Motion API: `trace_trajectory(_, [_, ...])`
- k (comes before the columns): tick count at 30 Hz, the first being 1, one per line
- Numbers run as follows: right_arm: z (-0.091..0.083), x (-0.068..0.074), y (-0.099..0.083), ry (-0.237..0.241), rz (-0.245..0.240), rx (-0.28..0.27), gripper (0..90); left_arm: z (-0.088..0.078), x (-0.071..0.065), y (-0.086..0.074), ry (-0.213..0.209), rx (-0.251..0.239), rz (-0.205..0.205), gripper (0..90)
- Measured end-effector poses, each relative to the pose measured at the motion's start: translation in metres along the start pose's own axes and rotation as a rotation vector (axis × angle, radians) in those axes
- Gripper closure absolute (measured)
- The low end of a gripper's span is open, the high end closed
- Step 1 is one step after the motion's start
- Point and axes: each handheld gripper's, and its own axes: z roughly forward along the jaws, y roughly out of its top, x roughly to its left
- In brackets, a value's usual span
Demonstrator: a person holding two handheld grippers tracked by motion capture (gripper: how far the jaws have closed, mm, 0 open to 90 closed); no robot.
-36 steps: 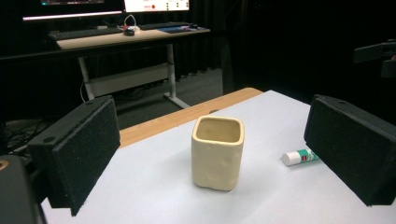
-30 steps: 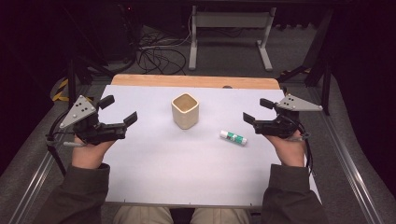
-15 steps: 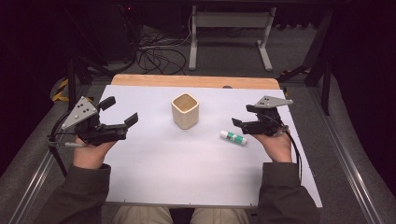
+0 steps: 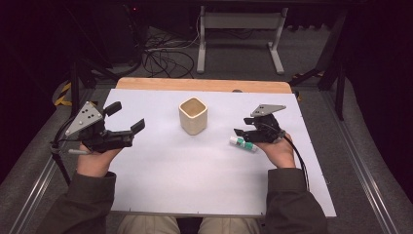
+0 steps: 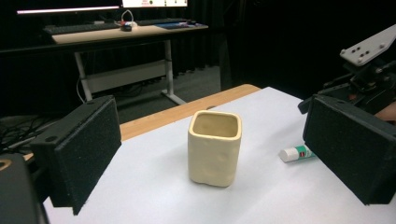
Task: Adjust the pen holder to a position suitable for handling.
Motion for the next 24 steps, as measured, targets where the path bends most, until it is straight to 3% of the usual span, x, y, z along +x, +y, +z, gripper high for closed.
trace_trajectory(11, [0.026, -0.004, -0.007, 0.017, -0.049, 0.096, 42.6, 0.004, -0.001, -0.003, -0.006, 0.015, 0.005, 5.1])
trace_trajectory(24, [0.044, -0.004, -0.012, 0.033, -0.066, 0.159, 41.7, 0.005, -0.002, -0.004, -0.009, 0.020, 0.007, 5.2])
